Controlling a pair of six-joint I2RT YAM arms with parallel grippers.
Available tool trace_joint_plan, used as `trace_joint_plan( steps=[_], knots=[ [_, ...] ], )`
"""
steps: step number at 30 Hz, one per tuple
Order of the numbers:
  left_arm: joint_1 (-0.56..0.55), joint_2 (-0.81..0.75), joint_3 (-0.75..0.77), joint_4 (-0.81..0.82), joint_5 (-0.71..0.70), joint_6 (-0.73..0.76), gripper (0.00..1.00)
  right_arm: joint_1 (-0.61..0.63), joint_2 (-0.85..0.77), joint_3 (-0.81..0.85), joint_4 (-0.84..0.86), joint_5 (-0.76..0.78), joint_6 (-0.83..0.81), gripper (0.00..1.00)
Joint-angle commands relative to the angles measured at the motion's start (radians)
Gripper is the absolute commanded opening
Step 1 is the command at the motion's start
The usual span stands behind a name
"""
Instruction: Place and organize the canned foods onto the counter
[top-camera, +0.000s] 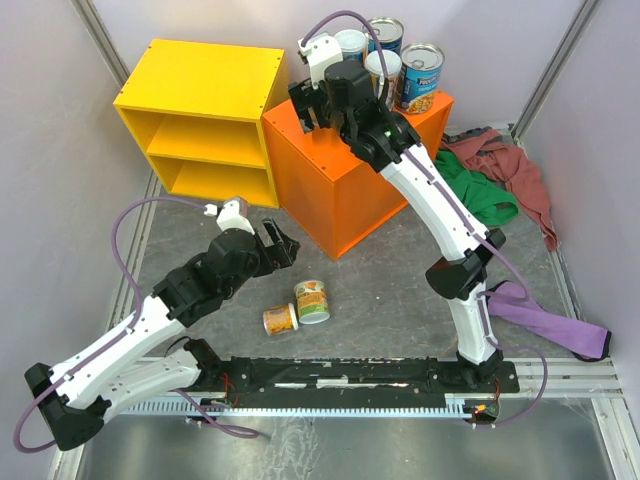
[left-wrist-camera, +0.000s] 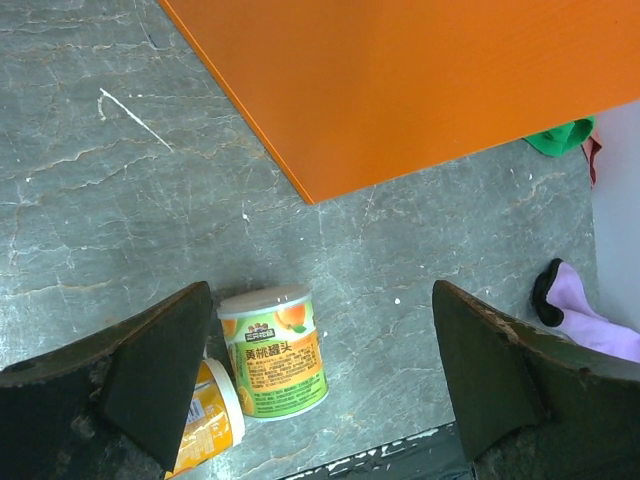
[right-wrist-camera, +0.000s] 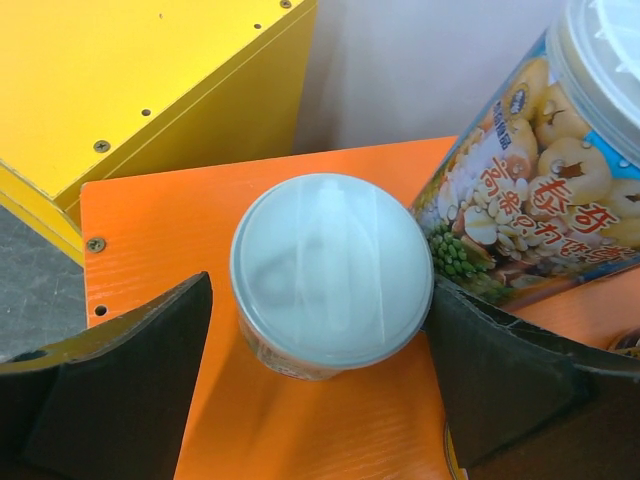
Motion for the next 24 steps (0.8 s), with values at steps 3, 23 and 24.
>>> trace_joint_plan(
  steps=[3, 23, 24],
  knots=[
    [0.004, 0.010, -0.002, 0.012, 0.034, 0.036, 0.98, 0.027, -0.039, 0.019, 0.050, 0.003, -0.035, 0.96],
    [0.002, 0.085, 0.000, -0.100, 0.186, 0.087, 0.99, 0.113, -0.303, -0.154, 0.062, 0.122, -0.073, 0.99],
    [0.003, 0.094, 0.005, -0.110, 0.204, 0.108, 0.99, 0.126, -0.333, -0.175, 0.058, 0.132, -0.071, 0.99]
  ],
)
